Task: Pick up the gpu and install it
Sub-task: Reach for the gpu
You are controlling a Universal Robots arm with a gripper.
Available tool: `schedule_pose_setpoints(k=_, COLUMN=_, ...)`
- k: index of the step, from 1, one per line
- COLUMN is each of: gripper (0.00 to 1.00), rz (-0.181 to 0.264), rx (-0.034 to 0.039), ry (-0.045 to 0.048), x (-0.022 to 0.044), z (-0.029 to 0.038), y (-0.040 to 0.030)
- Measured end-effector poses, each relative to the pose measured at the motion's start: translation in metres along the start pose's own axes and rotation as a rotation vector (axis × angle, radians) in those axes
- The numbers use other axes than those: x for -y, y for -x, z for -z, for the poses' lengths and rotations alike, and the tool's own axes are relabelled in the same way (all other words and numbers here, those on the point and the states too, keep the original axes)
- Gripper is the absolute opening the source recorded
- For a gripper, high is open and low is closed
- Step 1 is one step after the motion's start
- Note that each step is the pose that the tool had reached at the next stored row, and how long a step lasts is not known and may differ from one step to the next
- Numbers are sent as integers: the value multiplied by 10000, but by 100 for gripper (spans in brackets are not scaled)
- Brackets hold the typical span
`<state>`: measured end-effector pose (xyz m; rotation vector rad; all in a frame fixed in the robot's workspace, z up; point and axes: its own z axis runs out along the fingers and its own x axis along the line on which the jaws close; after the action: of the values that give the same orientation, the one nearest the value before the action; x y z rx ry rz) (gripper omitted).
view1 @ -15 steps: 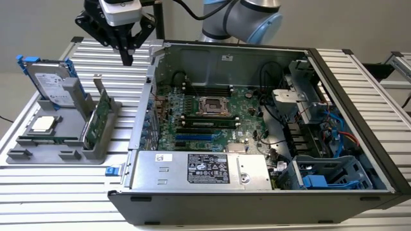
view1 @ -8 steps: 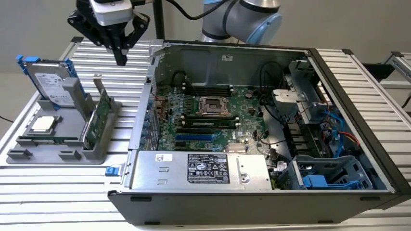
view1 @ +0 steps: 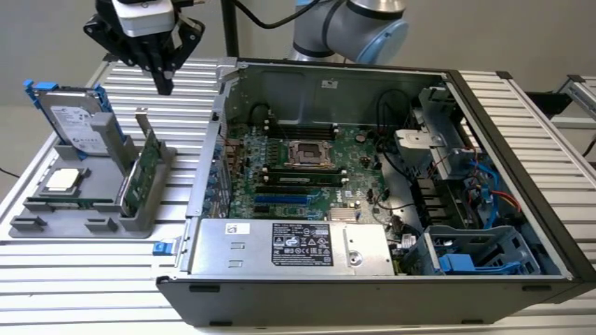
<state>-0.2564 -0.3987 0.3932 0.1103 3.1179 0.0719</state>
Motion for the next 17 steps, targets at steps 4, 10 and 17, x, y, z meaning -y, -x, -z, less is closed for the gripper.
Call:
schedule_pose_setpoints(k=4, gripper=0, rz=-1, rx=0, ry=0, x=4, z=2, y=-63)
schedule_pose_setpoints(k=10, gripper=0, rz=0, rx=0, ry=-1, x=11, z=4, y=-154)
schedule_pose_setpoints(k=17, gripper=0, rz=-1, rx=0, ry=-1, x=18, z=6, y=-264)
